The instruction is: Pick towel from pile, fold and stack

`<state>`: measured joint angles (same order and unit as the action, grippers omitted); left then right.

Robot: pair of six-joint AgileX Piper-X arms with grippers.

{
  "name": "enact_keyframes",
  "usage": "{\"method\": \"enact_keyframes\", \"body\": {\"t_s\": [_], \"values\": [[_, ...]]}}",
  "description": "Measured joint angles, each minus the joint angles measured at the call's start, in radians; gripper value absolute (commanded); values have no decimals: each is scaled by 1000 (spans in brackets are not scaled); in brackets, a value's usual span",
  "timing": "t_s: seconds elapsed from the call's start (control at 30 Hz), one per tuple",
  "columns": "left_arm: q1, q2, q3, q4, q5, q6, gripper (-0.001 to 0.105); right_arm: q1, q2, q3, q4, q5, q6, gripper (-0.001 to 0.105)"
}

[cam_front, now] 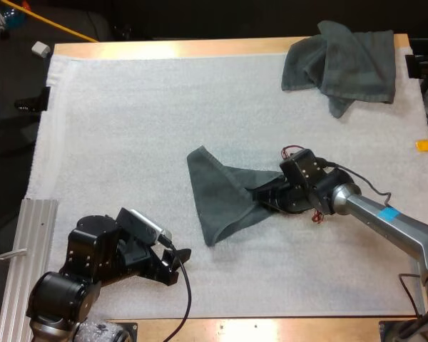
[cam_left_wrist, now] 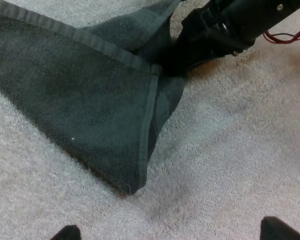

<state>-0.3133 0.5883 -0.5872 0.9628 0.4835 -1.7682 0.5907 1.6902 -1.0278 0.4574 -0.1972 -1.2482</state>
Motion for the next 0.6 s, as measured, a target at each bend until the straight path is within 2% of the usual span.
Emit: {"method": "enact_keyframes", "body": {"t_s": [0.03, 0.07, 0.1, 0.3, 0.43, 0.53, 0.6], "values": [[0, 0, 0, 0, 0, 0, 68, 0, 2, 0, -3, 0, 6, 18], [0, 0, 0, 0, 0, 0, 68, 0, 5, 0, -6, -1, 14, 2], [0, 0, 0, 0, 0, 0, 68, 0, 5, 0, -6, -1, 13, 0], [0, 0, 0, 0, 0, 0, 67, 0, -89, -20, 15, 39, -17, 0], [0, 0, 0, 0, 0, 0, 68, 0, -238, -135, 36, 124, -99, 0], [0, 2, 0, 2, 0, 0, 67, 0, -311, -253, 149, 156, -170, 0], [0, 2, 0, 2, 0, 0, 68, 0, -315, -261, 187, 158, -183, 0]]}}
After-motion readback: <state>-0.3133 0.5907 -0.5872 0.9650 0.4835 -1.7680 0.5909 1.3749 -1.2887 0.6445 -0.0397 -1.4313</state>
